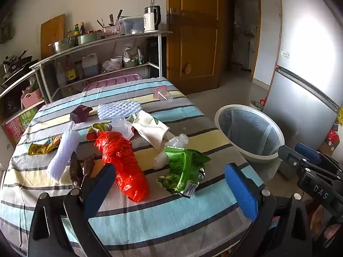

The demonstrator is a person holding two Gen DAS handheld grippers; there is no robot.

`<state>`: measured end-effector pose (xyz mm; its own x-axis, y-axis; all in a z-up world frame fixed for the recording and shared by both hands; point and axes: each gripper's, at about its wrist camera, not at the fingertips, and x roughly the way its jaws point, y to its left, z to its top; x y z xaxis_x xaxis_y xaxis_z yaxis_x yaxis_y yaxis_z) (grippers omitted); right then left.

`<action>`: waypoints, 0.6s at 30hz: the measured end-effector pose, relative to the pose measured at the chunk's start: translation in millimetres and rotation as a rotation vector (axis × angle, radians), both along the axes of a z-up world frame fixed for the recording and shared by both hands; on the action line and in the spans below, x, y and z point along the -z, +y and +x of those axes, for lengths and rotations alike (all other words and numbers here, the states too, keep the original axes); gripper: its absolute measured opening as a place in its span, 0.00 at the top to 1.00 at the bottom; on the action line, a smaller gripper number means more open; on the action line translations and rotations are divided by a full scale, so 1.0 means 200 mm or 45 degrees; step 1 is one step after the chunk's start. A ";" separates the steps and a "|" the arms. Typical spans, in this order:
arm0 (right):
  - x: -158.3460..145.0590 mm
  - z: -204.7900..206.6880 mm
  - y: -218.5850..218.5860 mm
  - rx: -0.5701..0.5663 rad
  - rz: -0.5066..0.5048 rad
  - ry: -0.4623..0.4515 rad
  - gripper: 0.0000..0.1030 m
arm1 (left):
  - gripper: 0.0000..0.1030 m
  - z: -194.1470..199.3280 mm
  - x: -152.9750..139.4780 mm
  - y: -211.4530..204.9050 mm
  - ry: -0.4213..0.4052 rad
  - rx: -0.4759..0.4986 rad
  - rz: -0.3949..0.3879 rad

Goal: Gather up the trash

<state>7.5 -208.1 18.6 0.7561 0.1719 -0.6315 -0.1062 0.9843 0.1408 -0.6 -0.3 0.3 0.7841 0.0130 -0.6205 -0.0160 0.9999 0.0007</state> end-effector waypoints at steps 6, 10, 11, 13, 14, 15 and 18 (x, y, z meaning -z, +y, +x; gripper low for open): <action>-0.02 -0.01 0.02 -0.014 0.004 -0.005 0.42 | 0.00 -0.02 -0.01 0.00 -0.004 -0.030 -0.010; -0.02 -0.01 0.02 -0.019 -0.003 -0.020 0.42 | 0.00 -0.05 -0.04 0.03 -0.003 -0.046 -0.016; -0.01 -0.02 0.03 -0.017 -0.001 -0.024 0.42 | 0.00 -0.04 -0.02 0.05 0.005 -0.047 -0.022; -0.02 -0.02 0.04 -0.013 -0.010 -0.026 0.42 | 0.00 -0.04 -0.02 0.05 0.006 -0.050 -0.022; -0.01 -0.02 0.04 -0.018 -0.010 -0.027 0.42 | 0.00 -0.04 -0.02 0.05 0.008 -0.050 -0.021; -0.02 -0.02 0.04 -0.020 -0.010 -0.027 0.42 | 0.00 -0.04 -0.02 0.05 0.006 -0.054 -0.019; -0.03 -0.02 0.05 -0.027 -0.014 -0.027 0.42 | 0.00 -0.05 -0.02 0.06 0.005 -0.058 -0.020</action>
<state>2.8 -197.6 23.7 0.7657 0.1810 -0.6172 -0.1296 0.9833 0.1275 -10.6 11.1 3.8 0.7806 0.0392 -0.6238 -0.0619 0.9980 -0.0147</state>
